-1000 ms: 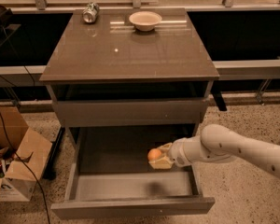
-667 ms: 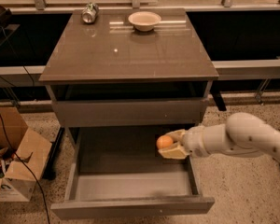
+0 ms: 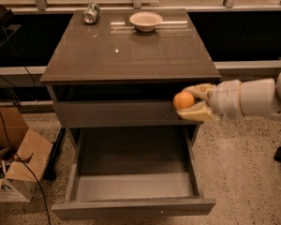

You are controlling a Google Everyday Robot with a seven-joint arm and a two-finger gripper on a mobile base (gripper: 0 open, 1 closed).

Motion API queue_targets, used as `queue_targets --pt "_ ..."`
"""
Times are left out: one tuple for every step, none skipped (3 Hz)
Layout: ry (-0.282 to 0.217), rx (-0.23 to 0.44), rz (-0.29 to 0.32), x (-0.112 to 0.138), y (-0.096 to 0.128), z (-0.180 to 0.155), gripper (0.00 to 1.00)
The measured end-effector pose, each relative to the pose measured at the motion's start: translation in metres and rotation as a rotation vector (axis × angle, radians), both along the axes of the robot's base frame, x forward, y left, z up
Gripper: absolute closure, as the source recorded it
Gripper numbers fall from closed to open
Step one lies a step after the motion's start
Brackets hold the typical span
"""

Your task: Pick orange from middle drawer and place on counter

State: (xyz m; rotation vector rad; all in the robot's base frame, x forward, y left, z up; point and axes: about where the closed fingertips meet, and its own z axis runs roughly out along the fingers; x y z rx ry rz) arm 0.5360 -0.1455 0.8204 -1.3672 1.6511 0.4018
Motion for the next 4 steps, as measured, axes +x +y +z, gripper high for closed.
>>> queue_targets --pt "-0.106 -0.042 0.003 0.031 -0.012 0.079 1.00" --pt "-0.073 -0.078 -0.006 0.076 -0.019 0.102 1.00" --pt "0.044 -0.085 -0.018 0.133 -0.014 0.085 1.00" --pt "0.184 -0.064 -0.028 0.189 0.002 0.038 1.00"
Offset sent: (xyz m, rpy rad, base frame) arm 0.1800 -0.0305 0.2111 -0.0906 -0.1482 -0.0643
